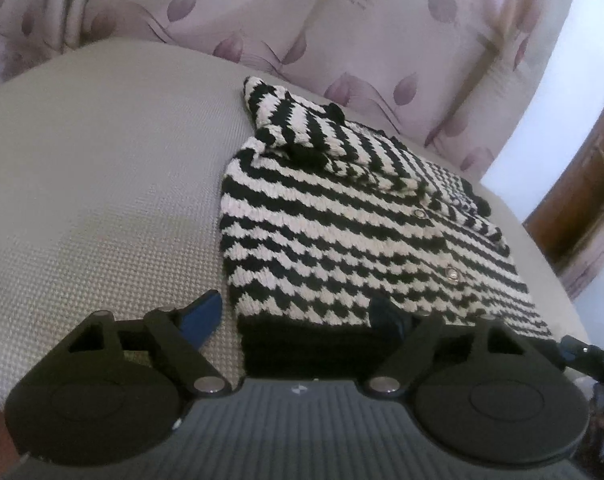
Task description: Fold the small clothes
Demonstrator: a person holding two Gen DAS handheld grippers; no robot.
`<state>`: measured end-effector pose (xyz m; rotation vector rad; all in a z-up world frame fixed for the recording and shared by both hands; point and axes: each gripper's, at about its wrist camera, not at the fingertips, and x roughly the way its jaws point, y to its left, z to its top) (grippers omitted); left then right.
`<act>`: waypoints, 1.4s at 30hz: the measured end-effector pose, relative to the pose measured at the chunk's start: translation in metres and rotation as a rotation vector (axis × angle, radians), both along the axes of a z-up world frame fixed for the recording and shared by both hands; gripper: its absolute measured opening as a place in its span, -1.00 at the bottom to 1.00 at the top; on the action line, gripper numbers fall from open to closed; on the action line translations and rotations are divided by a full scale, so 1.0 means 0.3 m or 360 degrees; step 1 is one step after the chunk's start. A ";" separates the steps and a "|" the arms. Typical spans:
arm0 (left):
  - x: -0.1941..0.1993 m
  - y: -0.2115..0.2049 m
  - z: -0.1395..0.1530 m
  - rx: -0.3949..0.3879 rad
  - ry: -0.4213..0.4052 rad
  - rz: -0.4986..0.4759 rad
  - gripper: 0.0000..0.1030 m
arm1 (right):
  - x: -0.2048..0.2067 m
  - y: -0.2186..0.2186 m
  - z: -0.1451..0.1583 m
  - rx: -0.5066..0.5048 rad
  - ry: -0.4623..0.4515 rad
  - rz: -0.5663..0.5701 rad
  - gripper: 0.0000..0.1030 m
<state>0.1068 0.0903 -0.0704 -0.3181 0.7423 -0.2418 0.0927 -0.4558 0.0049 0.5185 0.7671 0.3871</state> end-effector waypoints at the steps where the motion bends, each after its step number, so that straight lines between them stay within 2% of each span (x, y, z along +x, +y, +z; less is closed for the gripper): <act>1: 0.000 -0.001 0.001 0.0004 0.0004 -0.0004 0.51 | 0.004 -0.001 -0.002 0.0010 0.0002 0.0004 0.39; 5: -0.001 -0.012 0.003 -0.0010 0.0012 0.0013 0.47 | 0.026 -0.002 -0.009 0.0078 0.0035 0.0022 0.39; 6: 0.002 -0.018 0.003 -0.0011 0.0019 0.0003 0.09 | 0.033 0.000 -0.012 0.0094 0.0041 0.0019 0.30; 7: 0.007 -0.022 0.001 -0.0003 0.0041 0.0004 -0.63 | 0.041 0.002 -0.016 0.0102 0.0053 0.0022 0.07; 8: 0.017 -0.020 -0.007 -0.0009 0.0081 0.0013 -0.73 | 0.048 0.004 -0.020 0.0088 0.0063 0.0012 -0.08; 9: 0.019 -0.006 -0.016 -0.0085 0.0088 0.0019 -0.73 | 0.055 0.003 -0.025 0.0089 0.0085 -0.0002 -0.36; 10: 0.020 0.000 -0.021 -0.0119 0.0094 0.0016 -0.73 | 0.062 -0.003 -0.036 0.0117 0.0111 -0.0017 -0.54; 12: 0.016 -0.006 -0.018 -0.0092 0.0074 0.0007 -0.74 | 0.062 -0.013 -0.054 0.0152 0.0122 -0.0044 -0.66; 14: 0.013 0.003 -0.017 -0.0147 0.0070 0.0010 -0.74 | 0.058 -0.028 -0.064 0.0233 0.0139 -0.0075 -0.67; 15: 0.007 0.024 -0.017 -0.0256 0.0051 0.0008 -0.74 | 0.055 -0.043 -0.069 0.0326 0.0148 -0.0092 -0.74; 16: 0.006 0.035 -0.015 -0.0294 0.0046 0.0025 -0.74 | 0.051 -0.055 -0.071 0.0395 0.0148 -0.0110 -0.74; 19: 0.009 0.026 -0.008 -0.0245 0.0011 0.0021 -0.74 | 0.045 -0.070 -0.069 0.0474 0.0152 -0.0128 -0.74; 22: 0.012 0.025 -0.013 -0.0244 0.0027 0.0016 -0.73 | 0.053 -0.066 -0.070 0.0398 0.0176 -0.0112 -0.73; 24: 0.012 0.023 -0.016 -0.0224 0.0029 -0.0003 -0.72 | 0.052 -0.068 -0.066 0.0415 0.0176 -0.0099 -0.71; 26: 0.013 0.018 -0.016 -0.0198 0.0037 -0.0031 -0.68 | 0.053 -0.055 -0.053 0.0339 0.0181 -0.0069 -0.70; 27: 0.015 0.018 -0.019 -0.0192 0.0044 -0.0034 -0.62 | 0.054 -0.048 -0.050 0.0310 0.0186 -0.0061 -0.70; 28: 0.018 0.018 -0.023 -0.0206 0.0056 -0.0047 -0.46 | 0.056 -0.043 -0.054 0.0306 0.0194 -0.0049 -0.70; 30: 0.021 0.016 -0.025 -0.0239 0.0052 -0.0068 -0.25 | 0.058 -0.031 -0.065 0.0298 0.0214 -0.0038 -0.71; 32: 0.022 0.009 -0.025 -0.0251 0.0049 -0.0075 -0.15 | 0.054 -0.027 -0.074 0.0314 0.0203 -0.0055 -0.71; 33: 0.022 0.005 -0.025 -0.0256 0.0051 -0.0072 -0.17 | 0.053 -0.027 -0.074 0.0317 0.0198 -0.0057 -0.71; 34: 0.022 0.001 -0.024 -0.0255 0.0050 -0.0067 -0.36 | 0.053 -0.023 -0.074 0.0303 0.0190 -0.0054 -0.73; 35: 0.023 -0.002 -0.025 -0.0236 0.0054 -0.0057 -0.71 | 0.051 -0.019 -0.072 0.0284 0.0181 -0.0054 -0.74; 36: 0.026 -0.005 -0.028 -0.0222 0.0073 -0.0055 -0.75 | 0.048 -0.017 -0.073 0.0290 0.0169 -0.0052 -0.77; 38: 0.015 -0.002 -0.027 -0.0228 0.0032 -0.0028 -0.75 | 0.044 -0.023 -0.079 0.0347 0.0168 -0.0061 -0.79; 40: 0.006 -0.001 -0.007 -0.0217 -0.0009 0.0023 -0.75 | 0.040 -0.044 -0.080 0.0483 0.0147 -0.0077 -0.79; 42: 0.001 0.008 0.022 -0.0274 -0.0064 0.0022 -0.75 | 0.038 -0.062 -0.070 0.0590 0.0113 -0.0103 -0.79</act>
